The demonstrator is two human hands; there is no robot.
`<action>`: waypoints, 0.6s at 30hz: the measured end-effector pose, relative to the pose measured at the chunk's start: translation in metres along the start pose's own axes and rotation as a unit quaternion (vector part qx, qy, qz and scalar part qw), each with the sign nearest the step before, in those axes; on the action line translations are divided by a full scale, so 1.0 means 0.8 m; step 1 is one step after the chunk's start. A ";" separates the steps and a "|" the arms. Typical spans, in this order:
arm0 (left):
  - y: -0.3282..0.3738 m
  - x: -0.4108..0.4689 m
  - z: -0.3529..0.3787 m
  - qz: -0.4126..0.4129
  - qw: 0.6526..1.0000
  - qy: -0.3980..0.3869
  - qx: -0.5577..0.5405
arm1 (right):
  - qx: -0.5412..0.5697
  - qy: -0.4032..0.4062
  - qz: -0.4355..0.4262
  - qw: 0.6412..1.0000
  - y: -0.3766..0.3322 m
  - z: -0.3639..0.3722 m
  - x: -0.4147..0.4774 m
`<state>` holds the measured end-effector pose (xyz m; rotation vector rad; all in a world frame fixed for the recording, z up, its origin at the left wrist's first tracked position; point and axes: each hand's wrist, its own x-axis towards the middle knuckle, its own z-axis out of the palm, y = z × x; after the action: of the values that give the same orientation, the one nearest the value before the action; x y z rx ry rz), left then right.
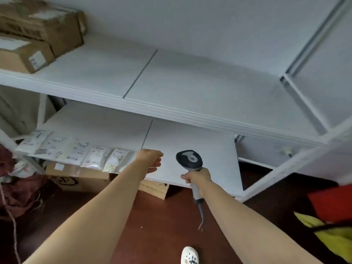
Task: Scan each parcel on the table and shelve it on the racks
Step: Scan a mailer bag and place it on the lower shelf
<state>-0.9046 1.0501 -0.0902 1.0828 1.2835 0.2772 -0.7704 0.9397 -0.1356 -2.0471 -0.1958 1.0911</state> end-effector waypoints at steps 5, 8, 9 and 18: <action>0.007 -0.045 0.125 0.026 0.992 -0.099 0.076 | 0.074 0.076 -0.004 0.994 0.065 -0.128 -0.035; 0.003 -0.076 0.207 0.043 0.977 -0.167 0.127 | 0.132 0.138 -0.003 0.982 0.111 -0.211 -0.055; 0.001 -0.088 0.237 0.051 0.971 -0.185 0.143 | 0.156 0.153 -0.003 0.976 0.127 -0.240 -0.062; -0.055 -0.225 0.545 0.082 0.915 -0.319 0.234 | 0.353 0.274 0.022 0.894 0.309 -0.519 -0.127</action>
<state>-0.6032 0.6865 -0.0546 1.5317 0.6741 -0.2687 -0.5723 0.4879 -0.1141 -1.5944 0.4758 0.4531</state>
